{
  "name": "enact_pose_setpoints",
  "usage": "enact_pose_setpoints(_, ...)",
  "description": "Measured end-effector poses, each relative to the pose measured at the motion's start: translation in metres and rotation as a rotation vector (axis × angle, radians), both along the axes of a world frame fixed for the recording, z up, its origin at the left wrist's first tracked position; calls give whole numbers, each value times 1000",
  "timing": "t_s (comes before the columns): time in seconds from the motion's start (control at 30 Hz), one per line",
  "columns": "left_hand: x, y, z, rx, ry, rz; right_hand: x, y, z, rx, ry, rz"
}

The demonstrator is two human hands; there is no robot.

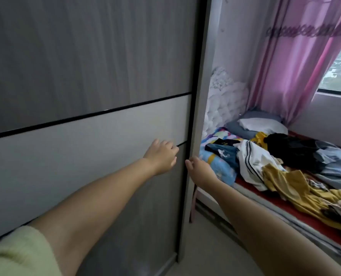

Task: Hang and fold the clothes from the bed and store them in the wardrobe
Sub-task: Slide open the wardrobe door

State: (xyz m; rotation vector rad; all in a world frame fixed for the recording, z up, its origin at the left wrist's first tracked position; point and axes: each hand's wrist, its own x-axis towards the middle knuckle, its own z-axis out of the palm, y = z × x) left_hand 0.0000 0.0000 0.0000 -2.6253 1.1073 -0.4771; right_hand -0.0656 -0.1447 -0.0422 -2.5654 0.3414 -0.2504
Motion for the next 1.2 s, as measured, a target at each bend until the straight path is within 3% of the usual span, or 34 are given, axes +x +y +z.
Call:
enact_pose_setpoints(0.1, 33, -3, 10, 88, -274, -52, 38, 0, 4, 166, -57, -15)
enact_pose_setpoints(0.3, 76, 18, 8, 275, -639, -91, 101, 13, -1, 418, -315, -8)
enact_pose_setpoints(0.43, 81, 18, 6, 253, -781, -153, 121, 32, -8, 528, -317, 41)
enact_pose_setpoints(0.73, 76, 37, 8, 193, -783, -173, 133, 68, -11, 649, -341, -58)
enact_pose_setpoints(1.03, 56, 80, 8, 224, -836, -115, 103, 86, -9, 531, -299, -16)
enact_pose_setpoints(1.2, 40, 112, 8, 216, -840, -137, 93, 66, 5, 597, -389, -149)
